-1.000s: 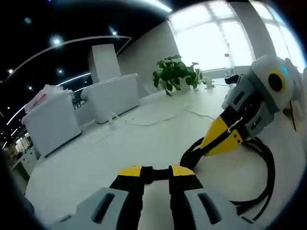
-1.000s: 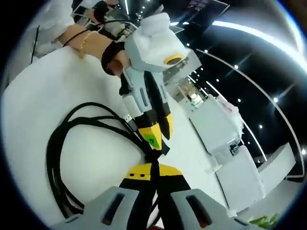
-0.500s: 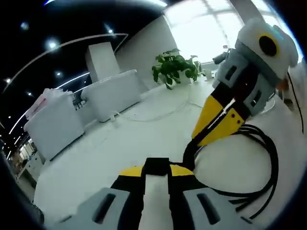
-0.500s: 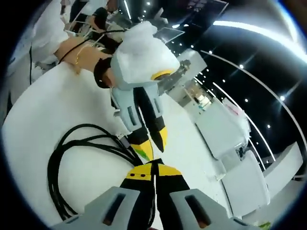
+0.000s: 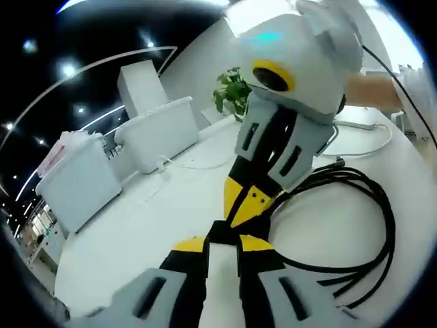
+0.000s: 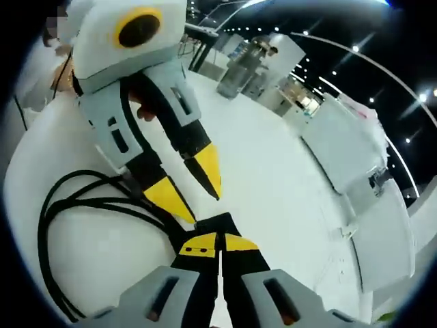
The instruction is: Coil the Type-C to USB data cable on the desktop and secure it with Velcro straps.
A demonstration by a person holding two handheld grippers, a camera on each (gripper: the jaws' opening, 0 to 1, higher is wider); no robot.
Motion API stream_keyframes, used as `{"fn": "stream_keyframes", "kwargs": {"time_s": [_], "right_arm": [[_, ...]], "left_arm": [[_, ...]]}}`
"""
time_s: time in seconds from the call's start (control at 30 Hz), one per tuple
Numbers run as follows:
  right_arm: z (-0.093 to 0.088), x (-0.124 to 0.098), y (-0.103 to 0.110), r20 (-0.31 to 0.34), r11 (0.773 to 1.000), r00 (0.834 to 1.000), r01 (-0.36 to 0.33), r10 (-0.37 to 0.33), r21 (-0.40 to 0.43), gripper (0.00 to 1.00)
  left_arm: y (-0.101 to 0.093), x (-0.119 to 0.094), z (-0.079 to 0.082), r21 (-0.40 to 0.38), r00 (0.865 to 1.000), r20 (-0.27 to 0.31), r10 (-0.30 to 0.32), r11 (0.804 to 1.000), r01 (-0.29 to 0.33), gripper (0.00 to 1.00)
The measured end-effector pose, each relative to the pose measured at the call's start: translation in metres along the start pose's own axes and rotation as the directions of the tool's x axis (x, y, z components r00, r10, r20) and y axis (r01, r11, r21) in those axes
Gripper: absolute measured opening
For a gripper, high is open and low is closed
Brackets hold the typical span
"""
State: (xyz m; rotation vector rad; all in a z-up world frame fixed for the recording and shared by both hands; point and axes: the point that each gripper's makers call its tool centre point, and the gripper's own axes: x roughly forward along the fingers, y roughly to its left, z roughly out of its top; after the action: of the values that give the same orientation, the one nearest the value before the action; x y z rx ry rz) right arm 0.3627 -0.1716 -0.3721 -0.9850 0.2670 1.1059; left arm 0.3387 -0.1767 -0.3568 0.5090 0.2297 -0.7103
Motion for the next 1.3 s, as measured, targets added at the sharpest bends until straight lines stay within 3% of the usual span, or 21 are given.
{"fn": "stream_keyframes", "kwargs": {"time_s": [0.13, 0.2, 0.27, 0.57, 0.63, 0.67, 0.7, 0.77, 0.83, 0.9, 0.93, 1.0, 1.07, 1.2, 1.27, 1.3], "right_arm": [[-0.001, 0.006, 0.000, -0.077, 0.999, 0.996, -0.052, 0.052, 0.006, 0.01], [0.001, 0.009, 0.001, -0.087, 0.995, 0.993, -0.084, 0.079, -0.055, 0.01], [0.003, 0.011, -0.002, -0.088, 0.998, 0.994, -0.065, 0.062, -0.027, 0.02], [0.004, 0.028, -0.018, -0.009, 1.000, 1.000, 0.018, -0.018, -0.002, 0.02], [0.000, 0.027, -0.024, -0.030, 0.998, 0.999, 0.038, -0.040, -0.059, 0.04], [0.000, 0.023, -0.026, -0.014, 0.998, 0.999, 0.044, -0.045, -0.037, 0.04], [0.006, 0.018, -0.029, 0.047, 0.998, 0.997, 0.053, -0.054, 0.016, 0.03], [0.014, 0.006, -0.027, 0.125, 0.994, 0.992, 0.004, -0.018, 0.112, 0.02], [0.016, 0.000, -0.016, 0.149, 0.980, 0.986, -0.102, 0.077, 0.171, 0.02], [0.016, -0.001, -0.005, 0.147, 0.968, 0.974, -0.197, 0.174, 0.158, 0.02], [0.011, 0.001, -0.001, 0.110, 0.965, 0.973, -0.217, 0.202, 0.149, 0.02], [0.010, 0.006, 0.009, 0.090, 0.961, 0.961, -0.269, 0.263, 0.069, 0.02], [0.006, 0.012, 0.007, 0.057, 0.965, 0.965, -0.258, 0.255, 0.058, 0.01], [0.010, 0.013, 0.006, 0.077, 0.962, 0.962, -0.267, 0.263, 0.060, 0.01], [0.006, 0.008, -0.004, 0.060, 0.974, 0.973, -0.226, 0.225, 0.012, 0.02], [0.011, 0.004, -0.013, 0.120, 0.982, 0.975, -0.190, 0.187, 0.019, 0.02]], "left_arm": [[0.002, 0.000, -0.001, 0.000, 1.000, -0.002, 0.005, 1.000, -0.006, 0.17], [0.003, -0.001, -0.001, -0.005, 1.000, -0.002, 0.007, 1.000, -0.007, 0.16], [0.004, -0.001, -0.002, -0.004, 1.000, -0.003, 0.010, 1.000, -0.010, 0.15], [0.006, -0.003, -0.002, -0.014, 1.000, 0.001, 0.015, 1.000, -0.015, 0.15], [0.006, -0.004, -0.003, -0.024, 1.000, 0.000, 0.015, 1.000, -0.015, 0.15], [0.007, -0.004, -0.003, -0.030, 1.000, 0.000, 0.019, 0.999, -0.019, 0.15], [0.008, -0.005, -0.003, -0.032, 1.000, -0.003, 0.023, 0.999, -0.023, 0.15], [0.011, -0.006, -0.004, -0.036, 0.999, -0.006, 0.038, 0.999, -0.039, 0.15], [0.016, -0.007, -0.001, -0.054, 0.998, 0.004, 0.057, 0.997, -0.056, 0.15], [0.021, -0.009, 0.003, -0.093, 0.997, 0.026, 0.074, 0.993, -0.072, 0.15], [0.022, -0.011, 0.004, -0.106, 0.996, 0.033, 0.079, 0.991, -0.075, 0.15], [0.027, -0.014, 0.005, -0.128, 0.995, 0.042, 0.091, 0.988, -0.085, 0.15], [0.029, -0.016, 0.005, -0.135, 0.994, 0.046, 0.097, 0.987, -0.090, 0.15], [0.033, -0.016, 0.004, -0.147, 0.993, 0.046, 0.112, 0.984, -0.105, 0.15], [0.036, -0.018, 0.003, -0.144, 0.992, 0.043, 0.120, 0.983, -0.113, 0.15], [0.038, -0.018, 0.003, -0.144, 0.991, 0.044, 0.126, 0.982, -0.119, 0.15]]}}
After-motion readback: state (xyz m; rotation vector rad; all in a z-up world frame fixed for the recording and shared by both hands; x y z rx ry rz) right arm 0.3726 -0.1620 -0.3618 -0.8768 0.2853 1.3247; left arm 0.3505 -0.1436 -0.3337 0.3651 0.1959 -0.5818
